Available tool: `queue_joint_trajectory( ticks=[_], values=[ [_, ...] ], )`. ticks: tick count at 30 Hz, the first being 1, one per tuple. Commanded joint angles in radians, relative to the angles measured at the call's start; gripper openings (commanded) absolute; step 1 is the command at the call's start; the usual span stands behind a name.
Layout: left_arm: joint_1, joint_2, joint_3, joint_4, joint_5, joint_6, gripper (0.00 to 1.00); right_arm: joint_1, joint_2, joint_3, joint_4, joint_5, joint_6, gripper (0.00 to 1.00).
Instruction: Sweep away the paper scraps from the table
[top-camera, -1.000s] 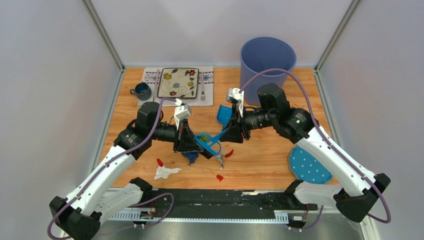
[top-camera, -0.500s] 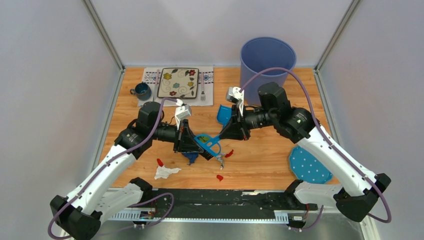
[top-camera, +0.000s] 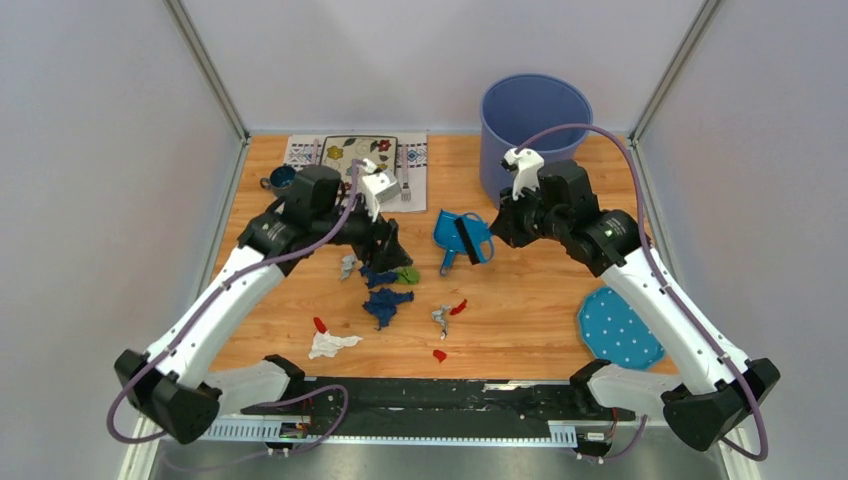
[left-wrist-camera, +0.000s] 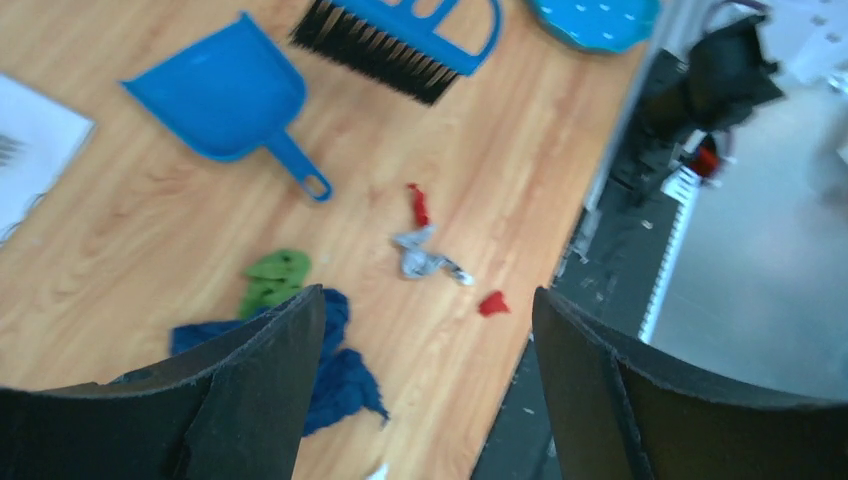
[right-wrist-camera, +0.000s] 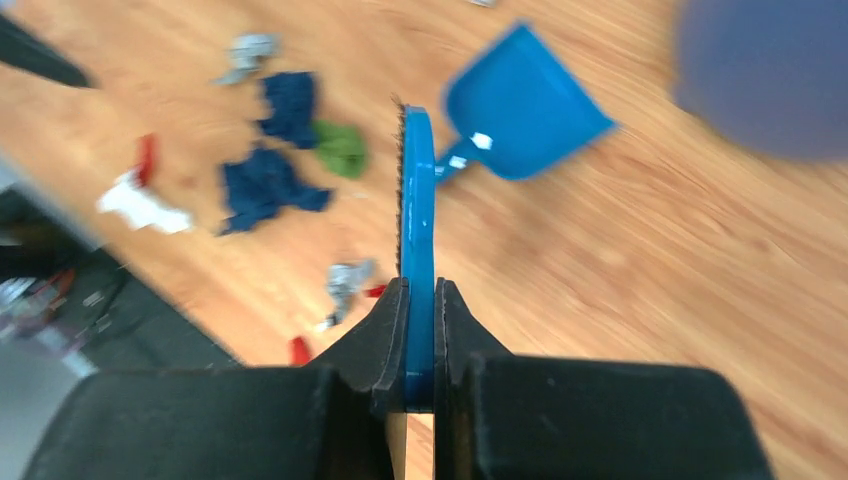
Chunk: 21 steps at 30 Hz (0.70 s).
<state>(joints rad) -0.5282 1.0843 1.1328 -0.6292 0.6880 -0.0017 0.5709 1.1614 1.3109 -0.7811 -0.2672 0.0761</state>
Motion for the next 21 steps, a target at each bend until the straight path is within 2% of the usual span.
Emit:
queue_joint_trajectory(
  ticks=[1, 5, 6, 9, 14, 21],
  values=[
    [0.000, 0.192, 0.185, -0.231, -0.197, 0.170, 0.83, -0.025, -0.009, -0.021, -0.076, 0.391, 0.080, 0.00],
    [-0.085, 0.373, 0.246, -0.265, -0.404, 0.212, 0.84, -0.060, -0.025, -0.053, -0.083, 0.465, 0.093, 0.00],
    [-0.140, 0.432, 0.249, -0.261, -0.433, 0.212, 0.84, -0.063, -0.028, -0.058, -0.084, 0.471, 0.093, 0.00],
    [-0.223, 0.538, 0.248, -0.190, -0.504, 0.160, 0.84, -0.072, -0.035, -0.071, -0.093, 0.473, 0.088, 0.00],
    [-0.242, 0.695, 0.266, 0.011, -0.629, 0.092, 0.85, -0.082, -0.037, -0.079, -0.119, 0.493, 0.079, 0.00],
    [-0.272, 0.815, 0.245, 0.167, -0.633, 0.031, 0.86, -0.101, -0.022, -0.090, -0.132, 0.493, 0.064, 0.00]
  ],
)
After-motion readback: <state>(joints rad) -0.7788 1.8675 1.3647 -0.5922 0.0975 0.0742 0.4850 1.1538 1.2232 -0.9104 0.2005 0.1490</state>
